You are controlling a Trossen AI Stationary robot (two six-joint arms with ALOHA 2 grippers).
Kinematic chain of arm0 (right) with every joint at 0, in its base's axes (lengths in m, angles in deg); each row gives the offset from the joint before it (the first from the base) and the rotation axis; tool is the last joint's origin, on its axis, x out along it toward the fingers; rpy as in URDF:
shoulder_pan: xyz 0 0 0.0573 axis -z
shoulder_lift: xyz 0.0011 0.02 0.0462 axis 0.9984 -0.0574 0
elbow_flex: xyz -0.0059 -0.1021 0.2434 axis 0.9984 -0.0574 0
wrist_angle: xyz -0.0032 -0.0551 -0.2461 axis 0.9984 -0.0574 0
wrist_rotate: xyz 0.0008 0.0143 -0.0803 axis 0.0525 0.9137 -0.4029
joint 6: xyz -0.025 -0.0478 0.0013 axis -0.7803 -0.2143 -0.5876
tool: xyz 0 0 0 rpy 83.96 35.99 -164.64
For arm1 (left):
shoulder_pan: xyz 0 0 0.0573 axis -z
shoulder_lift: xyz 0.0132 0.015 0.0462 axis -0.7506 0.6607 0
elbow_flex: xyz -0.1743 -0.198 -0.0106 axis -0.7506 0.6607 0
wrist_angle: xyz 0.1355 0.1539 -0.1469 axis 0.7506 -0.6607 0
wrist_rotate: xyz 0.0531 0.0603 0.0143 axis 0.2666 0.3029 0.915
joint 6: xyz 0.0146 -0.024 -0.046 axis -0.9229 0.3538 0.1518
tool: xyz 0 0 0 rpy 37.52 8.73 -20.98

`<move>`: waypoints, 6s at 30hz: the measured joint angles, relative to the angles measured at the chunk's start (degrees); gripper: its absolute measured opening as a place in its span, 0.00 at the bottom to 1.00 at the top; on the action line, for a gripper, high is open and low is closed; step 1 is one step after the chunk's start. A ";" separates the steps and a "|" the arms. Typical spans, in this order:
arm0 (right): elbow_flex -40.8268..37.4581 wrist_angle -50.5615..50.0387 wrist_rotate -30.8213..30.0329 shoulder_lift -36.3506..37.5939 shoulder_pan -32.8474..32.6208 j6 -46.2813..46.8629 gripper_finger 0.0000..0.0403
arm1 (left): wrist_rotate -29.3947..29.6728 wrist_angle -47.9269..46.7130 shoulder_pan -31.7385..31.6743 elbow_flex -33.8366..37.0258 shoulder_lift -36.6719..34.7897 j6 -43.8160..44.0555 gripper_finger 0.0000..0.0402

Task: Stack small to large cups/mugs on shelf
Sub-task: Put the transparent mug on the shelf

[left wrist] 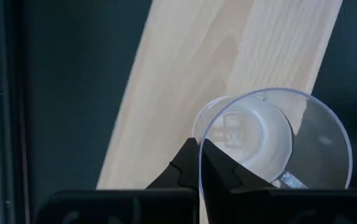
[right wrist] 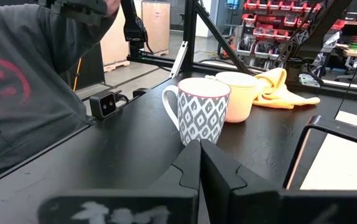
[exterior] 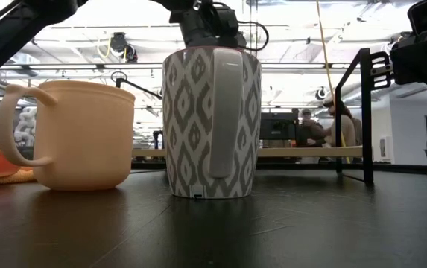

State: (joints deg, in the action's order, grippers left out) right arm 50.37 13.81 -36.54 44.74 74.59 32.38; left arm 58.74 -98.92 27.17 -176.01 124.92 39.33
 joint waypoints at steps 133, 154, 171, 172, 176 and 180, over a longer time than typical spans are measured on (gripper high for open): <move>-0.02 1.88 -0.01 -0.11 0.01 -0.17 0.00 | -0.90 15.36 -3.02 36.70 -21.05 -8.43 0.00; -0.02 1.97 -0.01 -0.10 0.00 -0.20 0.00 | 0.43 16.89 -3.10 39.78 -20.68 -9.47 0.00; -0.02 2.10 -0.02 -0.09 0.02 -0.22 0.00 | 0.41 17.00 -2.78 39.81 -20.68 -9.34 0.01; -0.02 2.10 -0.02 -0.09 0.00 -0.23 0.00 | 0.41 17.00 -2.78 39.82 -20.68 -9.34 0.01; -0.02 2.09 -0.02 -0.09 0.02 -0.24 0.00 | 0.39 17.15 -2.80 39.82 -20.68 -9.34 0.02; -0.02 2.08 -0.02 -0.09 0.01 -0.23 0.00 | 0.39 17.37 -2.80 39.85 -20.68 -9.34 0.02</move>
State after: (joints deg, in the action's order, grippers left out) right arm 50.35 15.88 -36.56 44.65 74.60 32.15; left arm 59.13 -81.56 24.37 -136.16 104.24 29.99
